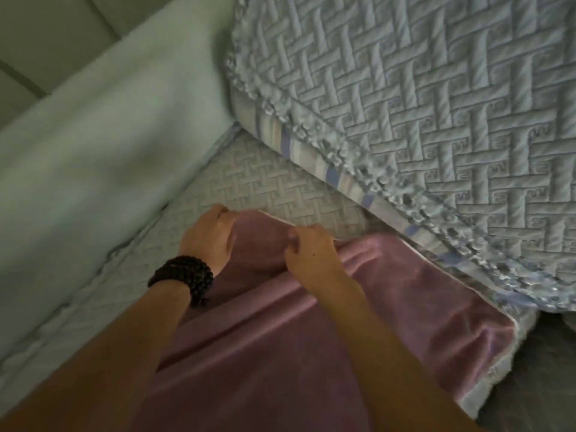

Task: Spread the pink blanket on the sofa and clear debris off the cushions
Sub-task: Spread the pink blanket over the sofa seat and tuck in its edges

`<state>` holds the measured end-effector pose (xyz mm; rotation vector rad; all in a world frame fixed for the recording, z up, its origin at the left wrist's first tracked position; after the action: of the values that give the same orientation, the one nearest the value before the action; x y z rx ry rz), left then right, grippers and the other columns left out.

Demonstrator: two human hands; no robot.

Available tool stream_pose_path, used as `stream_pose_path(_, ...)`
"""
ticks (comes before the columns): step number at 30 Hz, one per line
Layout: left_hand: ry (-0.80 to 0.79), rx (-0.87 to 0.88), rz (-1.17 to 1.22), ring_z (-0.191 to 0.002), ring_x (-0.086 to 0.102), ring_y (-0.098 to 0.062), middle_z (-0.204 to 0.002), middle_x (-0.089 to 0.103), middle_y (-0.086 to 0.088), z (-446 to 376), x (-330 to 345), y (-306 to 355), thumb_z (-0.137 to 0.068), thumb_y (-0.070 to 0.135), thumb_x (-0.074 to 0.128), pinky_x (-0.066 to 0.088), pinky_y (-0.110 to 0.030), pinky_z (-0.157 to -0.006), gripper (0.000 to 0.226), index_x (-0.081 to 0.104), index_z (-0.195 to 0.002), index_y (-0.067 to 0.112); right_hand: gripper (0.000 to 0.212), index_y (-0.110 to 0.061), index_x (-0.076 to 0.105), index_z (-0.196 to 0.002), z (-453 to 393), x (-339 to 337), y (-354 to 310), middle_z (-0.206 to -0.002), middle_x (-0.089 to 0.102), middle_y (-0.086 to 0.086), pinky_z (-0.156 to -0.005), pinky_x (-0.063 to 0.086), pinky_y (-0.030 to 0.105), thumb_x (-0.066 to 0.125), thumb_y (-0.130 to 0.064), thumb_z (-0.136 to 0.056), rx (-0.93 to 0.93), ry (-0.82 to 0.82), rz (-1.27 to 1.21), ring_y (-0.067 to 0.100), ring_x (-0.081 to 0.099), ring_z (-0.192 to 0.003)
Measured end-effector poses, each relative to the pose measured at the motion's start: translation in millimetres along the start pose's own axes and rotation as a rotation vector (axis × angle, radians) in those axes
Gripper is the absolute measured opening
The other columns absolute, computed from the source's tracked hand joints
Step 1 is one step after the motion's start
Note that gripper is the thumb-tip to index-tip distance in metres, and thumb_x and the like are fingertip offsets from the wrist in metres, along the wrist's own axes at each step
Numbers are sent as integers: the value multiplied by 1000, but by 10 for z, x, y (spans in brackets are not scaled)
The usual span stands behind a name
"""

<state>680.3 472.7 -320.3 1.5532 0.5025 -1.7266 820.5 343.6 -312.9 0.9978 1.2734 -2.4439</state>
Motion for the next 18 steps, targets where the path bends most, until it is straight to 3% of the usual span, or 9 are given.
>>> stream_pose_path(3, -57, -82, 40, -104, 58, -31, -129, 49, -10, -89, 162, -279, -93, 25, 53, 52, -46, -85, 39, 48, -130, 14, 41, -12, 48, -137, -177, 226, -83, -129, 49, 16, -97, 48, 42, 51, -12, -95, -30, 3, 38, 33, 55, -114)
stream_pose_path(5, -56, -128, 55, -101, 59, -29, -123, 53, -9, -147, 247, -332, -98, 32, 42, 52, -44, -84, 36, 48, -129, 17, 42, -15, 45, -139, -285, 315, -101, -125, 56, 15, -96, 50, 45, 50, -15, -97, -21, 34, 71, 33, 58, -113)
stream_pose_path(7, -33, -114, 30, -90, 60, -29, -111, 53, -8, -210, 302, -279, -98, 34, 39, 52, -41, -74, 32, 53, -121, 17, 37, -16, 49, -134, -383, 377, -101, -114, 66, 15, -92, 53, 43, 51, -18, -97, -21, 52, 113, 32, 62, -108)
stream_pose_path(11, -44, -182, 36, -81, 59, -31, -108, 48, -12, -233, 337, -253, -91, 31, 55, 53, -41, -69, 24, 55, -113, 22, 17, -15, 60, -109, -428, 484, -82, -98, 67, 15, -81, 57, 43, 47, -19, -98, 16, 46, 102, 33, 65, -93)
stream_pose_path(14, 65, -178, -12, -62, 49, -22, -86, 49, -5, -248, 212, -232, -88, 29, 54, 39, -31, -51, 12, 56, -94, 19, 13, -11, 60, -98, -415, 480, -116, -89, 66, 14, -71, 57, 41, 48, -16, -98, -1, 75, -8, 31, 65, -83)
stream_pose_path(16, 97, -179, -16, -56, 46, -20, -66, 48, 1, -322, 93, -240, -88, 28, 51, 34, -28, -47, 13, 51, -95, 17, 10, -12, 58, -95, -456, 415, -217, -82, 65, 12, -65, 52, 37, 49, -15, -98, -37, 107, -90, 29, 64, -77)
stream_pose_path(18, 151, -199, 10, -53, 42, -20, -59, 41, 4, -427, -69, -279, -90, 27, 48, 29, -27, -46, 14, 48, -98, 15, 10, -14, 57, -96, -529, 315, -346, -82, 65, 9, -62, 46, 33, 47, -13, -99, -77, 144, -147, 26, 62, -75)
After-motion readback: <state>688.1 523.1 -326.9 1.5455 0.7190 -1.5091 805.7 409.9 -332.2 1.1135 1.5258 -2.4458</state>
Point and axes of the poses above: each hand's wrist, its own z-axis away from the middle knuckle, its own x-axis out of the palm, y = z × x, the point moved 5 cm from there along -z, towards the middle knuckle
